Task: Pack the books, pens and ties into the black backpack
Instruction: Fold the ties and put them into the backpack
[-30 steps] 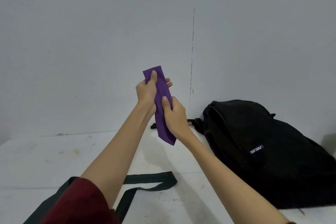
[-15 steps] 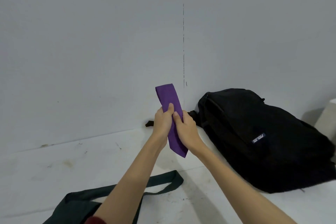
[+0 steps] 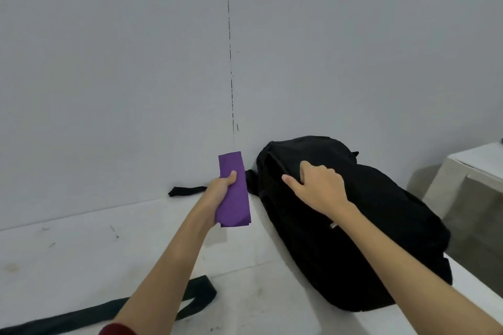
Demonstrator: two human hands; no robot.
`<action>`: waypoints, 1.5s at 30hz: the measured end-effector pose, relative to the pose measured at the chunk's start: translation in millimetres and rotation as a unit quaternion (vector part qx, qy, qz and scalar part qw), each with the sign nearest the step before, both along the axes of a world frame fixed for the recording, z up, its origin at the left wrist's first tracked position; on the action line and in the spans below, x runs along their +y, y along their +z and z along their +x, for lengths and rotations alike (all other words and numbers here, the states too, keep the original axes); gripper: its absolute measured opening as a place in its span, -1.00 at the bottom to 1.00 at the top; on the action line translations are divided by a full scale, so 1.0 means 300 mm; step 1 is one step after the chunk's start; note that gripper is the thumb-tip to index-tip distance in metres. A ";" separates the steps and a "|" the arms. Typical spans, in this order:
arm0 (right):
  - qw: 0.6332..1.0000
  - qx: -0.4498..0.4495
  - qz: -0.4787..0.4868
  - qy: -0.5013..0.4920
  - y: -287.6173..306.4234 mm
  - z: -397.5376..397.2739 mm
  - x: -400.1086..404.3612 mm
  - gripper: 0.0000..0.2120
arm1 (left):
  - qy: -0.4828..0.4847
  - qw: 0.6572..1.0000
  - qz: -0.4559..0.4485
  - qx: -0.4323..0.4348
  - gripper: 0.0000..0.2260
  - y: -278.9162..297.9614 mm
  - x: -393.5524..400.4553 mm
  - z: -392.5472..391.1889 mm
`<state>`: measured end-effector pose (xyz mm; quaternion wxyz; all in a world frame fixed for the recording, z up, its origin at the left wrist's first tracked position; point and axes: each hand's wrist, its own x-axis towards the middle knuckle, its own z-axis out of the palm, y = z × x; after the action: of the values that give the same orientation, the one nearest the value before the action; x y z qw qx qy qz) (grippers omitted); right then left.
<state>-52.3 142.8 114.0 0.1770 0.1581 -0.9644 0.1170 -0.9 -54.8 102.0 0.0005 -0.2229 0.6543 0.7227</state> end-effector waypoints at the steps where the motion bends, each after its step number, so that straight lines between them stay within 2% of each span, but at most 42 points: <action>1: 0.997 0.001 0.075 0.006 -0.001 -0.043 0.026 -0.51 | -0.006 1.000 0.004 -0.009 -0.75 -0.011 0.027 -0.023; 3: 0.984 0.000 0.172 0.038 -0.014 -0.099 0.055 -0.45 | -0.012 1.000 0.005 -0.016 -0.75 -0.038 0.086 -0.076; 4: 0.984 0.004 0.171 0.057 -0.008 -0.107 0.060 -0.51 | -0.014 1.000 0.007 -0.016 -0.74 -0.047 0.108 -0.096; 7: 0.993 -0.012 0.051 0.107 0.058 -0.162 0.109 -0.71 | -0.016 1.000 0.005 -0.023 -0.72 -0.066 0.167 -0.156; 10: 0.987 -0.083 -0.043 0.130 0.151 -0.225 0.184 -0.82 | -0.027 0.998 -0.036 -0.043 -0.70 -0.083 0.189 -0.185; 14: 0.960 -0.187 -0.104 0.180 0.187 -0.261 0.227 -0.85 | -0.088 0.993 -0.059 -0.049 -0.49 -0.062 0.197 -0.199; 17: 0.950 -0.205 -0.120 0.203 0.185 -0.271 0.221 -0.84 | -0.081 0.993 -0.062 -0.055 -0.43 -0.027 0.213 -0.230; 22: 0.939 -0.210 -0.140 0.233 0.173 -0.285 0.209 -0.84 | -0.054 0.987 -0.134 -0.070 -0.67 0.007 0.302 -0.294; 24: 0.935 -0.217 -0.140 0.241 0.161 -0.288 0.201 -0.84 | -0.023 0.991 -0.121 -0.058 -0.77 0.011 0.346 -0.316; 26: 0.937 -0.213 -0.129 0.245 0.152 -0.285 0.192 -0.85 | 0.018 0.997 -0.071 -0.035 -0.84 0.015 0.377 -0.346; 28: 0.942 -0.199 -0.116 0.245 0.147 -0.281 0.185 -0.88 | 0.051 0.998 -0.036 -0.018 -0.82 0.019 0.396 -0.382; 32: 0.944 -0.203 -0.123 0.231 0.163 -0.296 0.188 -0.89 | 0.098 0.995 -0.028 -0.005 -0.83 0.030 0.413 -0.452; 35: 0.936 -0.218 -0.145 0.234 0.166 -0.295 0.186 -0.89 | 0.130 0.990 -0.057 -0.008 -0.77 0.029 0.427 -0.486; 39: 0.934 -0.223 -0.146 0.240 0.154 -0.295 0.173 -0.86 | 0.151 0.982 -0.099 0.048 -0.79 -0.014 0.423 -0.532; 40: 0.932 -0.228 -0.149 0.240 0.152 -0.299 0.174 -0.86 | 0.134 0.985 -0.088 0.060 -0.80 -0.016 0.418 -0.528; 42: 0.924 -0.240 -0.165 0.246 0.151 -0.305 0.177 -0.87 | 0.056 0.995 0.026 0.075 -0.78 -0.016 0.390 -0.511; 44: 0.919 -0.247 -0.171 0.255 0.149 -0.307 0.172 -0.85 | -0.034 0.985 0.143 0.085 -0.71 -0.009 0.353 -0.480; 45: 0.919 -0.248 -0.166 0.259 0.146 -0.306 0.163 -0.85 | -0.060 0.979 0.170 0.090 -0.70 -0.008 0.337 -0.465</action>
<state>-144.1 191.6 157.8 -0.0810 0.3365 -0.8694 0.3526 -140.4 46.2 99.5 0.0232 -0.1140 0.5313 0.8392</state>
